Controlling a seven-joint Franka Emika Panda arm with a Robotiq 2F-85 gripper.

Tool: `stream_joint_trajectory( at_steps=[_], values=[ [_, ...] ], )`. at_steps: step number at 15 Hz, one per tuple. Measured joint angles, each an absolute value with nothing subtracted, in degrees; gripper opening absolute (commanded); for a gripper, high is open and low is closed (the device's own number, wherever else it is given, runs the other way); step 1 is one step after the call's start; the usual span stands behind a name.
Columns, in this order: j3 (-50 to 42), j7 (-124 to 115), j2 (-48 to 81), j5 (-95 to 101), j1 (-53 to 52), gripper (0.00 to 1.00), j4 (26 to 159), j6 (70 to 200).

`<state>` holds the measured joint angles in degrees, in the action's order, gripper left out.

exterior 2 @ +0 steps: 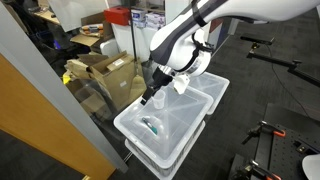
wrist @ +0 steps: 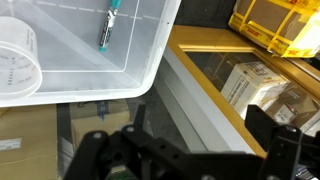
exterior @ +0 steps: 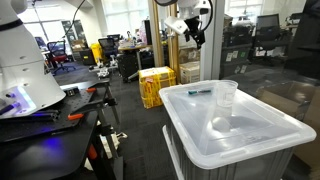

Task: Pick up the marker and put it in the measuring cup

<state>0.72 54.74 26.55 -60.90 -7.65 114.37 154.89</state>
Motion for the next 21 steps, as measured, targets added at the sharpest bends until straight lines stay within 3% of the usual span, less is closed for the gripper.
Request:
stream_joint_trajectory(
  at_steps=[16,21],
  values=[
    [0.68,45.81,39.27,-59.58,-9.73,1.0,107.56,160.15],
    [0.0,32.32,43.24,-47.67,-11.39,1.0,105.68,163.77]
  ],
)
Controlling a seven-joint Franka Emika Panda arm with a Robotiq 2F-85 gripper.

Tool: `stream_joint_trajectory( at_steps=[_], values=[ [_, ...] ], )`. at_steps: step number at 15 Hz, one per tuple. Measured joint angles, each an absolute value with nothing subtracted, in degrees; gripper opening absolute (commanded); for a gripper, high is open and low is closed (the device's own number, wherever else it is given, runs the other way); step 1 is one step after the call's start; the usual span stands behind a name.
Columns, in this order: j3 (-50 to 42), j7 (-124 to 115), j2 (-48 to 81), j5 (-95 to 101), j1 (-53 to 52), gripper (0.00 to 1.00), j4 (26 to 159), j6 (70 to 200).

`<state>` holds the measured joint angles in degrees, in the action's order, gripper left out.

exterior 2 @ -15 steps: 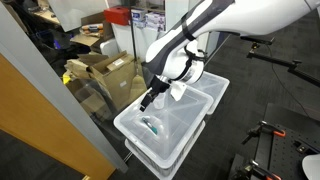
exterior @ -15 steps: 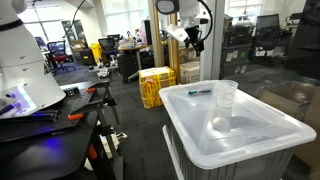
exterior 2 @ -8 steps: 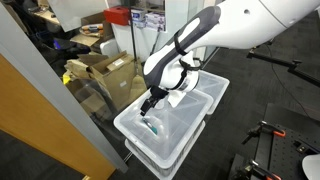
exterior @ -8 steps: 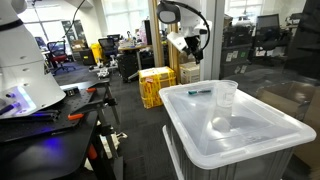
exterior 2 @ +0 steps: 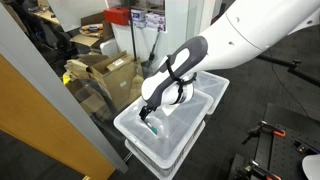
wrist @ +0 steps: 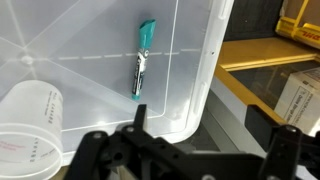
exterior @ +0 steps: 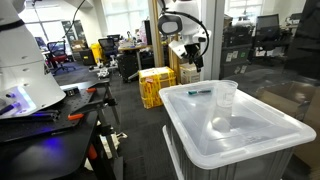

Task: Pick up the marker and put it in the measuring cup

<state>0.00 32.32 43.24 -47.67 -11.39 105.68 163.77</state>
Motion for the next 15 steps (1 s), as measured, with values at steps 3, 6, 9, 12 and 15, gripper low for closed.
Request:
stream_joint_trajectory(
  at_steps=[3,6,9,12,15],
  values=[
    [0.19,20.35,44.69,-35.48,-10.99,1.0,105.12,163.9],
    [0.93,11.04,45.8,-25.43,-9.78,1.0,103.95,163.87],
    [2.83,6.45,47.0,-19.7,-7.45,1.0,102.17,163.43],
    [5.14,6.44,47.59,-18.76,-5.05,1.0,101.08,163.18],
    [4.76,4.25,47.63,-16.64,-5.16,1.0,101.14,163.27]
  ],
)
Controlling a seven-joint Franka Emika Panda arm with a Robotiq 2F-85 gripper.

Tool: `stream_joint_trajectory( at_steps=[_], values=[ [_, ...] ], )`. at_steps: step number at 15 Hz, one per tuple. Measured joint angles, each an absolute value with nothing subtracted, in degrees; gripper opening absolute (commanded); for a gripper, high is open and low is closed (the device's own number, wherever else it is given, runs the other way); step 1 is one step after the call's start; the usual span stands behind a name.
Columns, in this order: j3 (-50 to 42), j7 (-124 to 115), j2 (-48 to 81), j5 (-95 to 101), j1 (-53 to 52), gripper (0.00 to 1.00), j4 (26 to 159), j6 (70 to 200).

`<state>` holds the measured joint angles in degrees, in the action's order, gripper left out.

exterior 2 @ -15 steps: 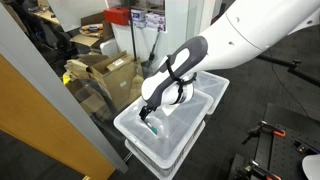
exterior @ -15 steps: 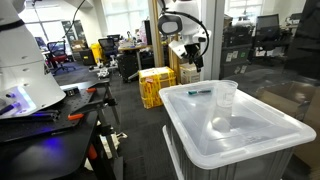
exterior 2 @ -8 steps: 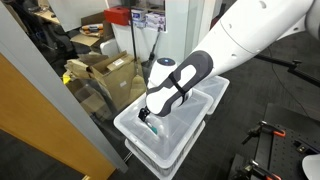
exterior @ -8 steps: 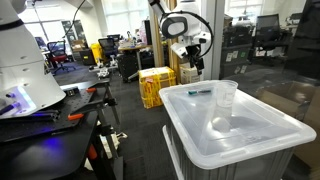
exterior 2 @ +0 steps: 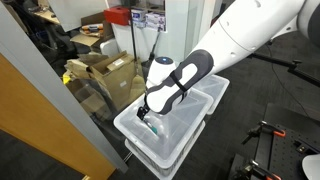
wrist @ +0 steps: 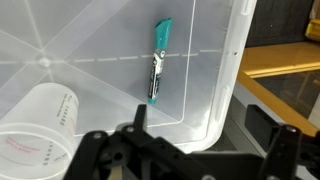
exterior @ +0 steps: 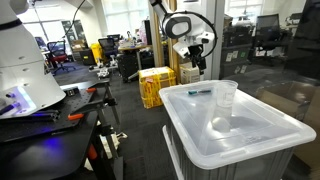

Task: Pick up the marker and put it in the measuring cup

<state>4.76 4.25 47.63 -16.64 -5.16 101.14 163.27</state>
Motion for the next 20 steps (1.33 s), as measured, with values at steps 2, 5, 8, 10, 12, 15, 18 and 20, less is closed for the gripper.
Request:
stream_joint_trajectory(
  at_steps=[2,5,8,10,12,15,18,20],
  values=[
    [3.67,0.75,47.75,-14.1,-5.88,1.0,101.21,163.15],
    [2.36,-2.83,48.7,-11.53,-6.75,1.0,100.72,162.03],
    [2.32,-3.71,50.38,-11.03,-6.76,1.0,99.17,160.18],
    [2.34,-3.71,51.68,-11.02,-6.75,1.0,97.84,159.36],
    [2.42,-3.71,53.15,-11.02,-6.65,1.0,96.22,158.59],
    [2.42,-3.71,55.5,-10.95,-6.52,1.0,93.21,156.79],
    [2.33,-3.71,58.02,-10.42,-6.46,1.0,89.53,154.51],
    [2.3,-3.71,59.69,-9.82,-6.47,1.0,86.99,153.13]
  ],
)
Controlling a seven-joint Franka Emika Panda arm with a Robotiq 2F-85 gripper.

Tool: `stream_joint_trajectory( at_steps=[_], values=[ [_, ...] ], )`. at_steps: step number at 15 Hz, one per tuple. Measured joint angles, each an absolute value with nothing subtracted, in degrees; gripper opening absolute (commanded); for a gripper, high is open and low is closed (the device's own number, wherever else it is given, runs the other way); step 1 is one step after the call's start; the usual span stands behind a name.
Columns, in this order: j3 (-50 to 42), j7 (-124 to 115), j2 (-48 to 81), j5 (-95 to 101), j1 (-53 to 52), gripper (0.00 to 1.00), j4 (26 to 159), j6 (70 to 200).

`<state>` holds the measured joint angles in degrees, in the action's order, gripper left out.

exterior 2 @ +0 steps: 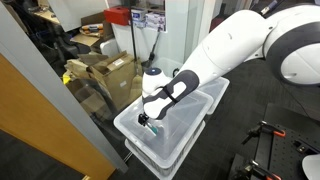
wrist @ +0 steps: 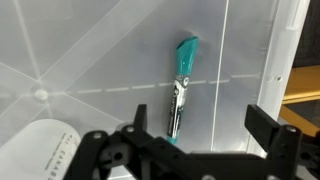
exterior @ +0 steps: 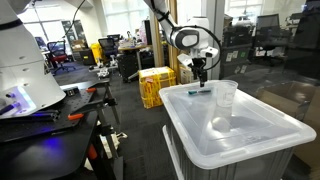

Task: Pick up the marker and put it in the measuring cup

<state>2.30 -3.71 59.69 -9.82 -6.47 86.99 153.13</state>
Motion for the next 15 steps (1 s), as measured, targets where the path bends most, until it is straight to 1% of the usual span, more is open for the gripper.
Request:
stream_joint_trajectory(
  at_steps=[13,15],
  values=[
    [2.25,-3.74,69.51,-8.69,-6.82,1.0,72.91,145.99],
    [2.25,-3.75,70.6,-8.56,-6.89,0.97,71.38,145.17]
  ],
)
